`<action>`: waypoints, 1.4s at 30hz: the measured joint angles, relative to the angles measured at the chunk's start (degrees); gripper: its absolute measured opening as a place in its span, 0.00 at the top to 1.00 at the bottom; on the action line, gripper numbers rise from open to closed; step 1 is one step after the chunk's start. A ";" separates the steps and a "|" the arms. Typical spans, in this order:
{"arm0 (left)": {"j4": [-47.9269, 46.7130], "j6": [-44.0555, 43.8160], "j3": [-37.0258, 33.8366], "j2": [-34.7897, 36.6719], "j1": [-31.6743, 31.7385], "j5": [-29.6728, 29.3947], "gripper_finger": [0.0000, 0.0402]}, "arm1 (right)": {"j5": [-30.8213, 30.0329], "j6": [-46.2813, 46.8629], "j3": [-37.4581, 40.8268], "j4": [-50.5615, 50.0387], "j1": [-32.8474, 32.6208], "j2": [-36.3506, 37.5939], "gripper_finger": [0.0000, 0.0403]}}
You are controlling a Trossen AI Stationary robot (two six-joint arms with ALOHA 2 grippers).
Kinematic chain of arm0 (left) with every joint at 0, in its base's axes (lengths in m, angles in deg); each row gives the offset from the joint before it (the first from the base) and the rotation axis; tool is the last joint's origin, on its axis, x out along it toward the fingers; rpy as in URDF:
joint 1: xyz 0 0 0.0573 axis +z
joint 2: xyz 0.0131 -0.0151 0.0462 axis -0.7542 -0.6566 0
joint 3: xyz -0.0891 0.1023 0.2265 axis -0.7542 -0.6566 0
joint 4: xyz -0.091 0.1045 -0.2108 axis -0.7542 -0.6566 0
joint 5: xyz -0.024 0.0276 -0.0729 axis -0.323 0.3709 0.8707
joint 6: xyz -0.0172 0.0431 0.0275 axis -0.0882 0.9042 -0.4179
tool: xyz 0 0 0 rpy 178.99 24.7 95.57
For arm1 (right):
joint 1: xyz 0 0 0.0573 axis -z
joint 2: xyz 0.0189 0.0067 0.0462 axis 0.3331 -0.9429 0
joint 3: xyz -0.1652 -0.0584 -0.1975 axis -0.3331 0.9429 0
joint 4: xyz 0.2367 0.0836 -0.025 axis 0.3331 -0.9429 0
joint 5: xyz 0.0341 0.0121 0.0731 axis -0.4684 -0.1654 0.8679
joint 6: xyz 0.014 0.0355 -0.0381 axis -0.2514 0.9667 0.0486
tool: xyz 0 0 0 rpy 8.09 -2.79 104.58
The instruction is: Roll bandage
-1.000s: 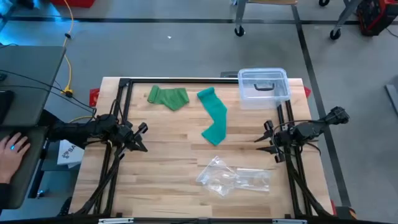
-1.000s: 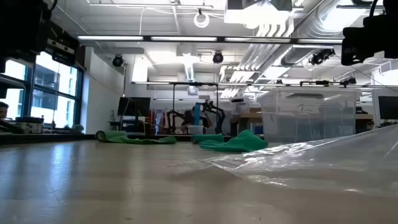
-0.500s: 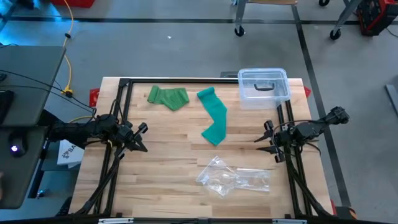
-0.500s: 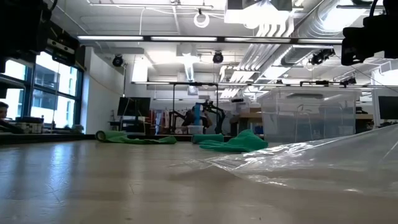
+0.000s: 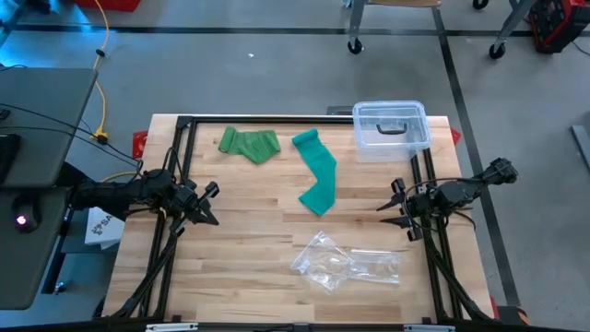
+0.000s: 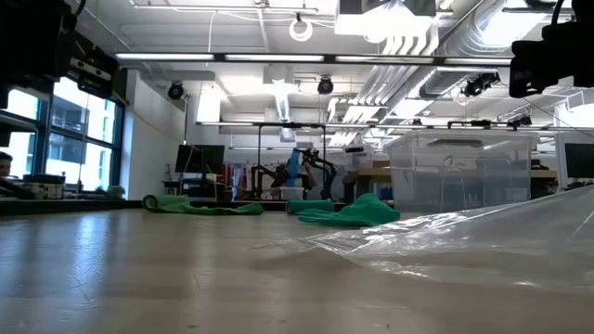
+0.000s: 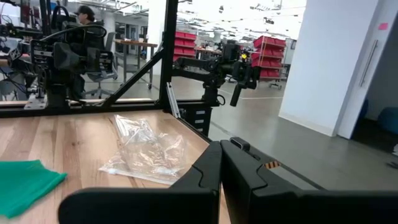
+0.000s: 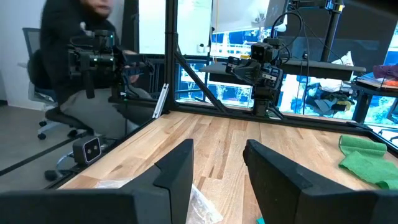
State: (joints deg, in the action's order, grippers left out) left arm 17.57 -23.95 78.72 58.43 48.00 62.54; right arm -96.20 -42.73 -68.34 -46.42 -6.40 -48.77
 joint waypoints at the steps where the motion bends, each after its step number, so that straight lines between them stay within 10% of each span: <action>1: 0.00 0.00 0.00 0.00 0.00 0.00 1.00 | 0.00 0.00 0.01 -0.02 -0.01 0.00 0.65; 42: 0.00 -4.23 0.00 0.01 0.04 -4.69 1.00 | 0.00 -0.01 0.01 -0.01 0.00 0.00 0.65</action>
State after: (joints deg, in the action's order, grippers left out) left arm 17.57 -28.18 78.72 58.44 48.05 57.85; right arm -96.20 -42.74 -68.33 -46.43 -6.40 -48.77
